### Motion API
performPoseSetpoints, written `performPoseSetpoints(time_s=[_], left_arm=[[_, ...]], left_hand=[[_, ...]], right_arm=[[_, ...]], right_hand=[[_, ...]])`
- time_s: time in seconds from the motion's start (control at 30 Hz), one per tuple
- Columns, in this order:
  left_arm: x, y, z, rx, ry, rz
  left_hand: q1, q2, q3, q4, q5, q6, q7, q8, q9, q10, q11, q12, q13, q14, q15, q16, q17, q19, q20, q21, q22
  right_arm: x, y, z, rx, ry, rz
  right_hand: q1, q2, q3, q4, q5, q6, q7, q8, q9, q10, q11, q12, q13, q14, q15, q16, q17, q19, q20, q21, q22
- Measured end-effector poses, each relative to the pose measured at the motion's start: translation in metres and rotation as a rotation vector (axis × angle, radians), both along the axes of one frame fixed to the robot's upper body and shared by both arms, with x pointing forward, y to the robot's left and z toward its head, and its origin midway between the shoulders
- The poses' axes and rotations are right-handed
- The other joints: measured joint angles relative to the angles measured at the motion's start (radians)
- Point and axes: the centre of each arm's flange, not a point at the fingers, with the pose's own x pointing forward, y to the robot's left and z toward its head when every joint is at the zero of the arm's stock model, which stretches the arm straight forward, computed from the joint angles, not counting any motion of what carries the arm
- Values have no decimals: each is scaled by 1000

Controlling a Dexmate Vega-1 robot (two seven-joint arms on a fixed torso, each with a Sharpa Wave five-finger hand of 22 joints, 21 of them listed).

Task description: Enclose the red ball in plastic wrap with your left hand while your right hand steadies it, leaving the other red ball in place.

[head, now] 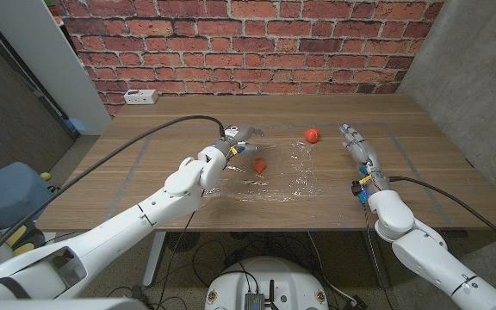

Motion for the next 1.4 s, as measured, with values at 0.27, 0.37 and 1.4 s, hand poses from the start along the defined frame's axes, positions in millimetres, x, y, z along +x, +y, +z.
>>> performPoseSetpoints(time_s=[0.27,0.37,1.4], left_arm=[[2,17,3,-103,-11,128],[3,24,2,-136,-8,191],[29,48,10,-190,164,619]], left_hand=[[-26,-16,0,0,0,10,10,0,0,30,9,5,-6,63,-7,19,-14,76,-31,12,-3],[-32,-21,0,0,0,19,20,0,0,48,5,5,-6,86,-7,23,-19,97,-39,17,-3],[-170,-96,-48,-1,-11,199,93,33,3,9,13,-18,-2,42,-5,5,-37,52,-24,-63,-2]], right_arm=[[5,3,6,-19,8,5],[8,4,8,-26,10,7],[21,6,13,-43,35,9]], right_hand=[[4,4,5,-5,0,14,4,4,0,18,7,0,0,0,0,0,0,0,0,0,0],[4,4,5,-5,0,16,5,4,0,18,7,0,0,0,0,0,0,0,0,0,0],[15,4,9,-9,0,25,7,4,0,29,7,0,0,4,-4,0,3,0,0,0,0]])
